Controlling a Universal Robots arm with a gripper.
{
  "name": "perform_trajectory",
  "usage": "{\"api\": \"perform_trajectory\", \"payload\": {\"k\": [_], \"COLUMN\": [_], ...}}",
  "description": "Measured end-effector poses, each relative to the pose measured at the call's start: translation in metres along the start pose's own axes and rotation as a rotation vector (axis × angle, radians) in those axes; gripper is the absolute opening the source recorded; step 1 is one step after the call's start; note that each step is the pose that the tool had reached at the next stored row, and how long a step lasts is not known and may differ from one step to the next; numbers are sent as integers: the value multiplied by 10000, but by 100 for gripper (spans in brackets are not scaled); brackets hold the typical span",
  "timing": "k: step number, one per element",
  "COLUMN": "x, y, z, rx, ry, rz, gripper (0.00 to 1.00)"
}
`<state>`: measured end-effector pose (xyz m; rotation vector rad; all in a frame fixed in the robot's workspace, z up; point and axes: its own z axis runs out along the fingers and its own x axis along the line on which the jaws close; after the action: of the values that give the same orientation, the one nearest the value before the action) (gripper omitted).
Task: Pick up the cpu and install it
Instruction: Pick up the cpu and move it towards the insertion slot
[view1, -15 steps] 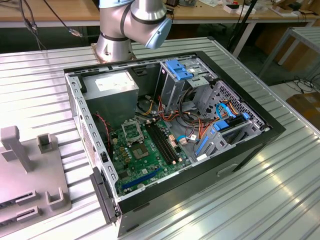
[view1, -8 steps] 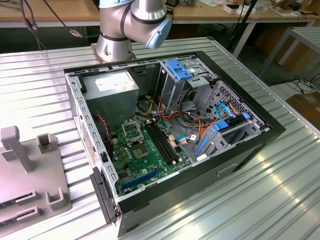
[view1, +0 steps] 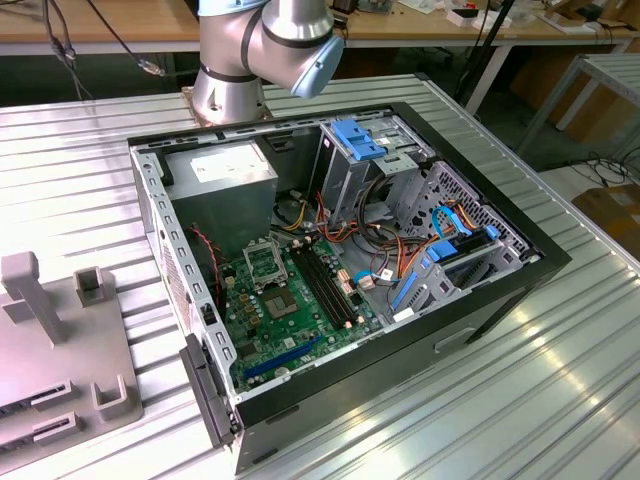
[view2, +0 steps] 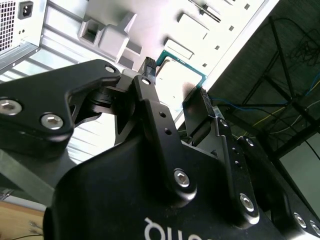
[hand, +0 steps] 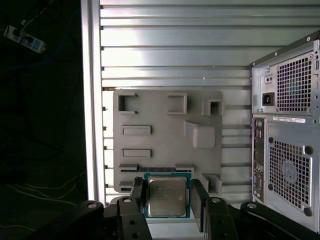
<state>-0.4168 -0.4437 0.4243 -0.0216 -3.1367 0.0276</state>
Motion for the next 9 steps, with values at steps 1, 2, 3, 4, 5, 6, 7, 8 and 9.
{"api": "perform_trajectory", "payload": {"k": [1,2,3,4,5,6,7,8,9], "x": [-5,-10,-16,-21,-27,-31,-35,-40,-47], "y": [0,0,0,0,1,1,1,1,1], "z": [0,0,0,0,-1,0,0,0,0], "rx": [0,0,0,0,1,0,0,0,0], "ry": [0,0,0,0,1,0,0,0,0], "rz": [0,0,0,0,0,1,0,0,0], "gripper": [47,47,47,47,47,47,47,47,47]}}
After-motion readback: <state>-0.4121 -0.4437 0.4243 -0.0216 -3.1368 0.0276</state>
